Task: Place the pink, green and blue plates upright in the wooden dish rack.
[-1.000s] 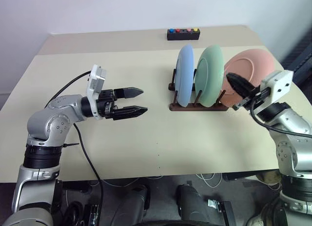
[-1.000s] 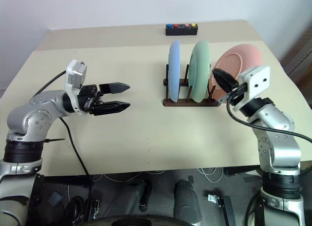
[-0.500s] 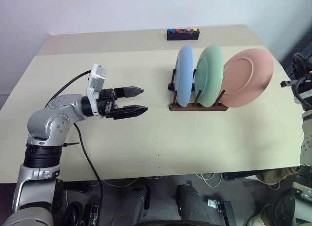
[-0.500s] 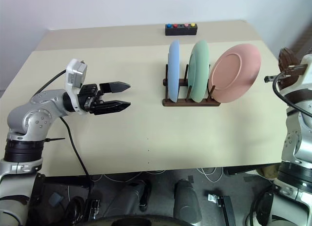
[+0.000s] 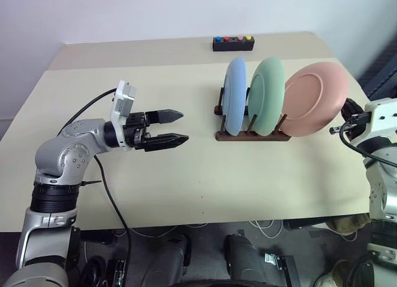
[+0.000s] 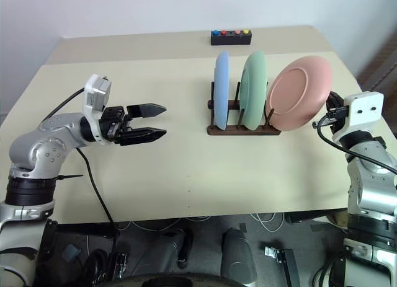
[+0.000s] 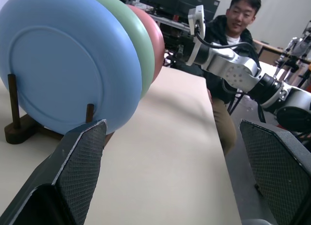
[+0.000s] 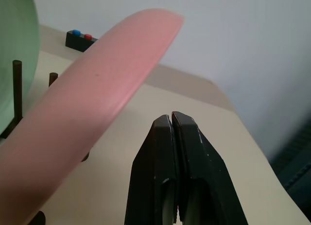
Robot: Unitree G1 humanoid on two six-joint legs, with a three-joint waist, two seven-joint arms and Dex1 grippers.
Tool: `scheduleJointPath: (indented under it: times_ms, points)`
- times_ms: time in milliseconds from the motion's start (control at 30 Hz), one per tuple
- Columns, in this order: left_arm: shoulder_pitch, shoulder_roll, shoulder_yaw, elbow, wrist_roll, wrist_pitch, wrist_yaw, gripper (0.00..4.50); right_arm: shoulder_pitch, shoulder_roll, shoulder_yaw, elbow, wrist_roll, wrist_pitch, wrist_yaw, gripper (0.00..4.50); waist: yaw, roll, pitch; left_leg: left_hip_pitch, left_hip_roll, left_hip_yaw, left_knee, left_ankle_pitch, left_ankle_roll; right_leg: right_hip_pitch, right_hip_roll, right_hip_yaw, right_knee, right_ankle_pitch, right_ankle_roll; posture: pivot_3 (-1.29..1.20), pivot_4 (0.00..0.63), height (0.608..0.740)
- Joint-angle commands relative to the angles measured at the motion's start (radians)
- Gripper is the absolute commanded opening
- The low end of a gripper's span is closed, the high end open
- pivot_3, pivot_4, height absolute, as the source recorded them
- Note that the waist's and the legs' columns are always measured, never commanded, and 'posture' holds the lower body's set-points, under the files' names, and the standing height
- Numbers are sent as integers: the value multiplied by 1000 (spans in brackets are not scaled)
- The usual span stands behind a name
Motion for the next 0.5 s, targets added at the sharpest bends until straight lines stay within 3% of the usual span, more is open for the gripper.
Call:
scheduleJointPath:
  times_ms: [33, 500]
  points:
    - [-31, 12, 14, -21, 0, -9, 2, 4500, -41, -11, -12, -70, 24, -11, 6, 25, -1, 0, 0, 0, 0, 0, 0, 0, 0, 0, 0, 0, 0, 0, 0, 0, 150, 740]
    - [-76, 4, 18, 1, 9, -21, 9, 4500, -99, -23, 48, -182, 86, 42, 126, 25, 0, 0, 0, 0, 0, 0, 0, 0, 0, 0, 0, 0, 0, 0, 0, 0, 150, 740]
